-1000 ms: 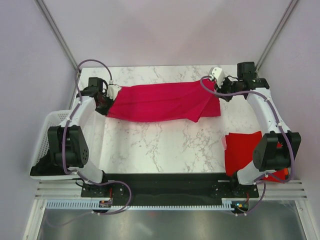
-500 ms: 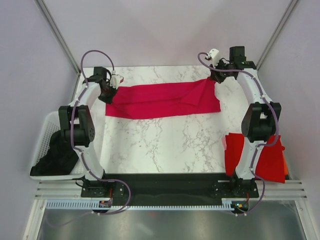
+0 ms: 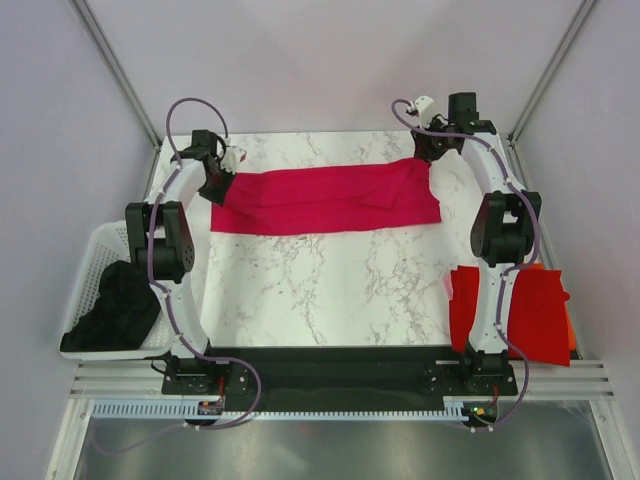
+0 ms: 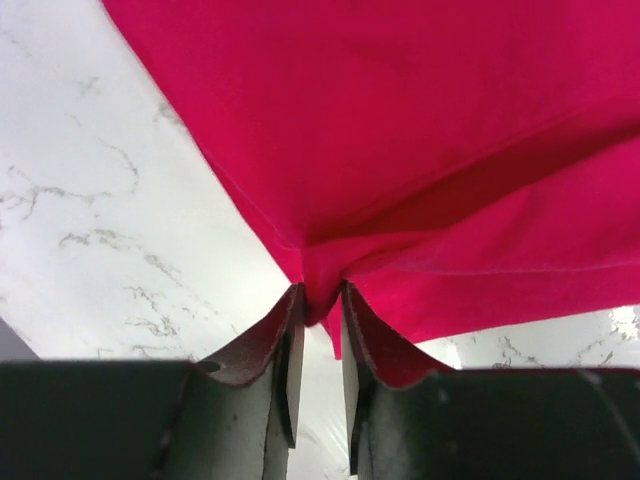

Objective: Fold and stack the t-shirts
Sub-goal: Fold the tshirt

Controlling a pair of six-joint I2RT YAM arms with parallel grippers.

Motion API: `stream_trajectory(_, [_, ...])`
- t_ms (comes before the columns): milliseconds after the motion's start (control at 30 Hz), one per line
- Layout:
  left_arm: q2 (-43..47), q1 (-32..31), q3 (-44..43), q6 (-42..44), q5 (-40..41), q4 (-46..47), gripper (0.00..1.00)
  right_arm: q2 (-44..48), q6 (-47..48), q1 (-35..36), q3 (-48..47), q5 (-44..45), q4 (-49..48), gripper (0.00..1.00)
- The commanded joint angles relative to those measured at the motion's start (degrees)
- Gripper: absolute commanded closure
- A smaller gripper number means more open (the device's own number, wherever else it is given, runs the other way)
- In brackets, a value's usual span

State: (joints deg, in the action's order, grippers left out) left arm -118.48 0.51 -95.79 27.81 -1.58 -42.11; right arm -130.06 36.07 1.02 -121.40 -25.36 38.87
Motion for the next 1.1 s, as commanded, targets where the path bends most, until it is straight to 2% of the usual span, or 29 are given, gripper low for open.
stream_trajectory(0, [4.90,0.19,-3.61,-4.60,3.24,1.15,0.71,3.14,-4.78,0.30,-3.93,1.46,-4.85,0.65])
stream_trajectory(33, [5.62,0.10,-3.79,-4.87,3.52,1.41,0.70,4.89,-5.22,0.30,-2.62,1.20,-5.82,0.61])
stream_trajectory(200, [6.86,0.10,-2.39,-3.47,10.10,2.38,0.59,8.94,-4.79,0.30,4.50,-6.16,-6.71,0.59])
stream_trajectory(300, [7.29,-2.35,-0.11,-1.46,8.72,2.03,0.59,8.69,-2.08,0.56,7.76,-11.35,-2.94,0.58])
stream_trajectory(467, [5.98,-7.36,3.50,0.49,6.77,0.98,0.60,3.68,2.68,2.67,6.10,-13.74,7.78,0.57])
stream_trajectory(733, [0.79,-6.93,3.77,-1.00,6.42,0.09,0.63,-1.95,8.57,5.49,1.78,-12.60,18.42,0.56])
stream_trajectory(1000, [-1.50,-5.44,5.70,-1.45,7.47,0.09,0.64,-3.53,9.01,6.28,2.31,-11.90,19.05,0.53])
stream_trajectory(1067, [-1.41,-5.26,6.49,-1.62,7.56,0.18,0.64,-3.97,9.10,6.71,2.22,-11.64,19.22,0.49])
